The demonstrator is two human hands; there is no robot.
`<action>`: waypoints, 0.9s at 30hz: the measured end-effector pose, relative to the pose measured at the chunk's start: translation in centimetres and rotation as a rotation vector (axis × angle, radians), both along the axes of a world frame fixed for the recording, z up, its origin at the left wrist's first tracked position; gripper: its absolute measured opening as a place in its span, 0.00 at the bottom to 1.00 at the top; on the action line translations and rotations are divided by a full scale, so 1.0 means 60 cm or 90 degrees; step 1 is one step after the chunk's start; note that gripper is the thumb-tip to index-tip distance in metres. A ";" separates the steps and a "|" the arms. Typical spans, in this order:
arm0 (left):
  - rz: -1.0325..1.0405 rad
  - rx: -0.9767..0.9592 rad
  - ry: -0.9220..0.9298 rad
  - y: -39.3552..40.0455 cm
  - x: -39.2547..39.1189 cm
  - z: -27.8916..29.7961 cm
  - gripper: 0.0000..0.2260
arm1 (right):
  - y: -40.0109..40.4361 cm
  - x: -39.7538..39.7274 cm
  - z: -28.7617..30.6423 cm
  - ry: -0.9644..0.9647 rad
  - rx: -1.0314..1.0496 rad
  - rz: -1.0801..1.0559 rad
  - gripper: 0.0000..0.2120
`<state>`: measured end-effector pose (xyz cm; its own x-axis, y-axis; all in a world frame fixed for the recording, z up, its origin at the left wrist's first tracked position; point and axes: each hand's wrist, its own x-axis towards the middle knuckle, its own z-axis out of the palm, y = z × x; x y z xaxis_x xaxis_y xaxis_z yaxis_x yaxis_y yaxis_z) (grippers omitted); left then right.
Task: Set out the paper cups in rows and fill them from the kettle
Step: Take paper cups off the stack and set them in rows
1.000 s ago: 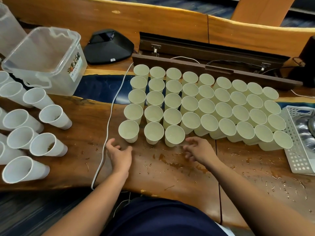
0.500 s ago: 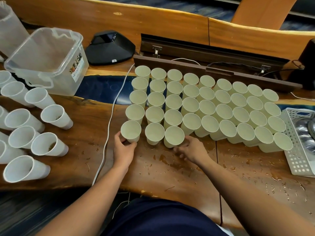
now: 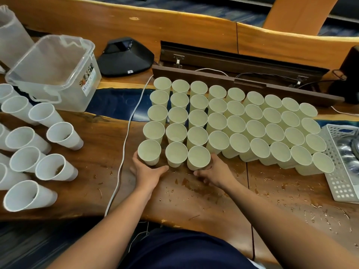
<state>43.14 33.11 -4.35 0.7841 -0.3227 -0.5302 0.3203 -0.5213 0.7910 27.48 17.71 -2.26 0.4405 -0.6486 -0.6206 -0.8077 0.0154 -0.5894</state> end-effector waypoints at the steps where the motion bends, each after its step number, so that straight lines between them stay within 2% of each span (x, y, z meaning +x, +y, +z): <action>1: 0.003 0.007 0.005 -0.003 -0.005 0.004 0.52 | 0.000 0.001 -0.001 -0.001 -0.001 0.001 0.36; 7: 0.013 0.041 0.026 -0.017 -0.024 0.001 0.58 | 0.000 0.001 -0.011 -0.014 0.004 -0.001 0.37; 20: 0.013 0.048 0.015 -0.030 -0.031 -0.002 0.56 | -0.007 -0.001 -0.020 -0.010 0.004 0.006 0.39; 27: -0.022 0.069 0.046 -0.015 -0.033 0.012 0.57 | -0.013 -0.021 -0.023 -0.022 -0.002 0.004 0.42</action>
